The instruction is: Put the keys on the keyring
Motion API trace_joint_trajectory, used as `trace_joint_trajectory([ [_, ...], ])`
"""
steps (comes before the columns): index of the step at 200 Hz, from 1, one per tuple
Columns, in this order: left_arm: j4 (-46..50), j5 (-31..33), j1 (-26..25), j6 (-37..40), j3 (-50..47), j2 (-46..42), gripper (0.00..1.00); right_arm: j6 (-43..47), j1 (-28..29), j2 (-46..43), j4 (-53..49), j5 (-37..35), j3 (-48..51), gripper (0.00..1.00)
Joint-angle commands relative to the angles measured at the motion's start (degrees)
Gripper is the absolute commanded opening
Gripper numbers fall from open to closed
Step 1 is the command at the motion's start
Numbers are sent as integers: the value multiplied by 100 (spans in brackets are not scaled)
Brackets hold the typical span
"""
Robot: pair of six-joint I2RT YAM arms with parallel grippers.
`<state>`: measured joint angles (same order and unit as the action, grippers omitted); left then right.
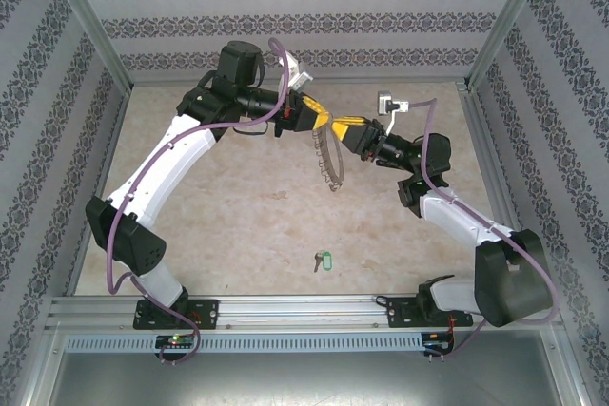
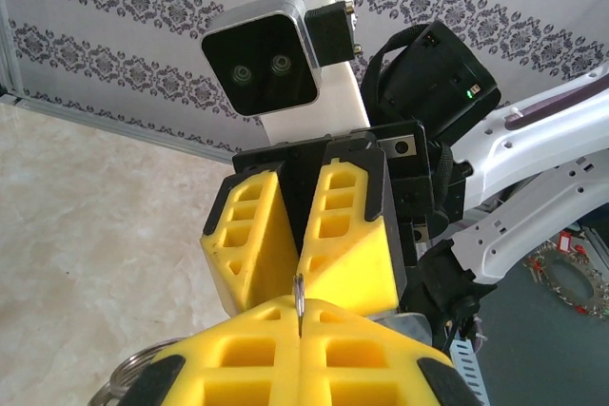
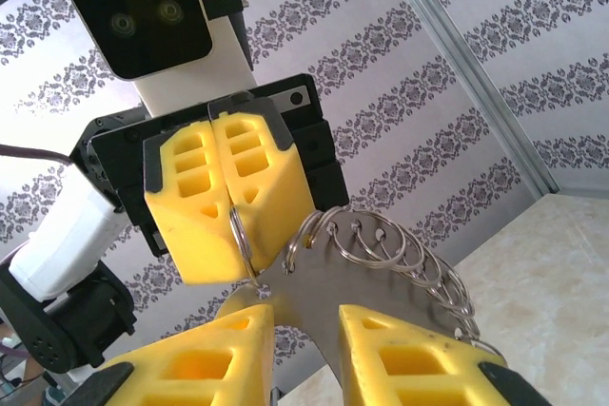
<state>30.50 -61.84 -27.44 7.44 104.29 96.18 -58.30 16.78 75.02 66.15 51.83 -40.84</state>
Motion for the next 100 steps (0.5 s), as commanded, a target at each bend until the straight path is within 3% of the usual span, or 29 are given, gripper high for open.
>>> trace_joint_trajectory([
  [1, -4, -251, -60, 144, 223, 28, 0, 126, 63, -120, 293, -90, -107, 25],
  [100, -27, -398, -61, 99, 200, 50, 0, 134, 164, -102, 370, -273, -350, 28],
])
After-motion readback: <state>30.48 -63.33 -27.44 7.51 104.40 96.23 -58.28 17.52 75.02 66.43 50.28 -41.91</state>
